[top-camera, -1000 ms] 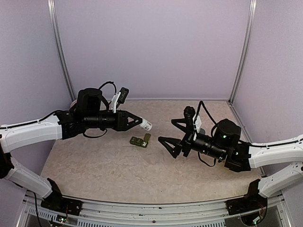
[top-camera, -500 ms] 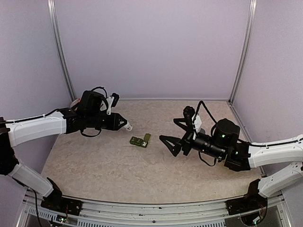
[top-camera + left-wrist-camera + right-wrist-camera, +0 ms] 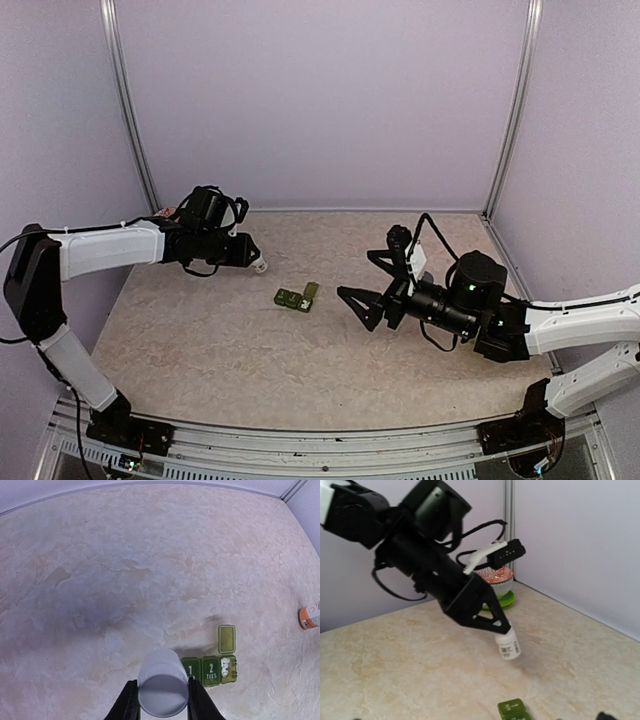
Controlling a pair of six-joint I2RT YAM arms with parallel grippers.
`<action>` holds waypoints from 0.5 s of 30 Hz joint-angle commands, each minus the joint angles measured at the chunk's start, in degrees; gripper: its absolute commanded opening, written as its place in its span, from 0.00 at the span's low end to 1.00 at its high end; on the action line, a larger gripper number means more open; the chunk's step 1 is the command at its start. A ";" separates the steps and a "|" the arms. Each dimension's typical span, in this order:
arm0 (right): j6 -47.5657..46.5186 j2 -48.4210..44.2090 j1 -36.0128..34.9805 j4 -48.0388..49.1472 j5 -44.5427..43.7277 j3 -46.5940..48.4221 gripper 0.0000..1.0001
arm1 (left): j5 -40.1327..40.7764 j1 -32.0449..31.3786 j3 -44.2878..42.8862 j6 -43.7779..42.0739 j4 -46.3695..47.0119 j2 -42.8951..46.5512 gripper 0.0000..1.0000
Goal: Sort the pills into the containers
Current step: Place the pill bottle at the corner of the board.
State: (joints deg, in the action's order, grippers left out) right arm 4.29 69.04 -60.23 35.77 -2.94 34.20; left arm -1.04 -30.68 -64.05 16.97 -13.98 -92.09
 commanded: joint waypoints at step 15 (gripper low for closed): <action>-0.18 -3.20 0.50 -0.94 -3.07 -2.72 1.00 | 7.45 2.18 -15.43 -4.50 -3.12 -16.75 0.03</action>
State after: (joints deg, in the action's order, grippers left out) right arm 4.05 67.22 -60.14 35.31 -4.89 32.60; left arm 1.34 -29.04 -76.79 15.22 -15.55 -108.42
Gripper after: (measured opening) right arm 0.998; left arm 0.274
